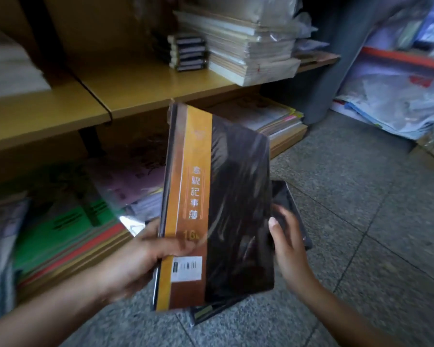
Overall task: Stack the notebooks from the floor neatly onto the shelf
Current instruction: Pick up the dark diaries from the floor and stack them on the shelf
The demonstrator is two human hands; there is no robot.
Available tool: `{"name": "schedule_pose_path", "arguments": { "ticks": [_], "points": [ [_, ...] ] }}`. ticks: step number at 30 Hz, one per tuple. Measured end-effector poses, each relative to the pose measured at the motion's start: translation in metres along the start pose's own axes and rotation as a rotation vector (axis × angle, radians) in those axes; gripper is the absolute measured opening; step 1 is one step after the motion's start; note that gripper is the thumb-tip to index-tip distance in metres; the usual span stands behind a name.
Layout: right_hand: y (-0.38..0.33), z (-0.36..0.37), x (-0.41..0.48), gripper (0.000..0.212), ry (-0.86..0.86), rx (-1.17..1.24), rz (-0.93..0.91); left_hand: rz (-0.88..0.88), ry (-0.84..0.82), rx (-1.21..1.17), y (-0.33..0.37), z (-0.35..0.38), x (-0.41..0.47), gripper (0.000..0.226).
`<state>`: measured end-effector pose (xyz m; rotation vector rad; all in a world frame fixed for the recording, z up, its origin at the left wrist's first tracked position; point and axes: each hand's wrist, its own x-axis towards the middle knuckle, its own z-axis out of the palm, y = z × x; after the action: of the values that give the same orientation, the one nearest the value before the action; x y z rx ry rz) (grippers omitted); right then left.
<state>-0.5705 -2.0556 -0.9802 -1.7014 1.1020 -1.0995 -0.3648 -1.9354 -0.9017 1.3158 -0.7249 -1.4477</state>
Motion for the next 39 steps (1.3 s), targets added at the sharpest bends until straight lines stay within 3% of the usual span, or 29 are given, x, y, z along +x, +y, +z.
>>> {"name": "schedule_pose_path", "arguments": {
  "ticks": [3,6,10,11,13,15,17,22,26,29,31,34,36,38,39],
  "points": [
    [-0.030,0.010,0.007,0.018,-0.027,0.089,-0.054,0.144,0.059,0.041,0.021,-0.003,-0.024,0.043],
    [-0.065,0.024,0.042,0.037,-0.012,0.162,-0.031,0.267,0.116,0.031,0.049,-0.009,-0.031,0.031],
    [-0.121,0.045,0.091,0.013,-0.266,0.387,-0.016,0.410,0.202,-0.076,0.085,-0.024,-0.027,0.031],
    [-0.126,0.048,0.100,0.024,-0.343,0.484,0.019,0.431,0.239,-0.120,0.090,-0.028,-0.023,0.028],
    [-0.134,0.059,0.116,0.056,-0.478,0.634,0.159,0.424,0.280,-0.198,0.100,-0.039,-0.016,0.027],
    [-0.140,0.067,0.124,0.039,-0.602,0.624,0.237,0.369,0.271,-0.262,0.110,-0.051,-0.011,0.042],
    [-0.138,0.069,0.123,0.034,-0.707,0.544,0.236,0.291,0.251,-0.291,0.119,-0.061,-0.010,0.043],
    [-0.132,0.068,0.125,0.037,-0.746,0.696,0.287,0.186,0.248,-0.238,0.119,-0.073,-0.002,0.043],
    [-0.133,0.063,0.134,0.070,-0.821,0.799,0.233,0.181,0.250,-0.274,0.117,-0.074,0.003,0.036],
    [-0.140,0.061,0.140,0.086,-0.729,0.911,0.238,0.260,0.342,-0.303,0.118,-0.071,0.008,0.033],
    [-0.142,0.063,0.142,0.094,-0.645,0.875,0.209,0.357,0.474,-0.176,0.112,-0.063,0.008,0.042],
    [-0.145,0.072,0.137,0.055,-0.444,0.618,0.076,0.495,0.460,0.147,0.099,-0.047,-0.006,0.059],
    [-0.142,0.077,0.138,0.039,-0.286,0.421,-0.025,0.510,0.560,0.656,0.092,-0.045,-0.012,0.067],
    [-0.137,0.081,0.142,0.029,-0.200,0.278,-0.117,0.592,0.879,1.263,0.092,-0.053,-0.012,0.050],
    [-0.135,0.084,0.143,0.026,-0.171,0.228,-0.168,0.649,0.995,1.414,0.095,-0.056,-0.012,0.039]
  ]
}}
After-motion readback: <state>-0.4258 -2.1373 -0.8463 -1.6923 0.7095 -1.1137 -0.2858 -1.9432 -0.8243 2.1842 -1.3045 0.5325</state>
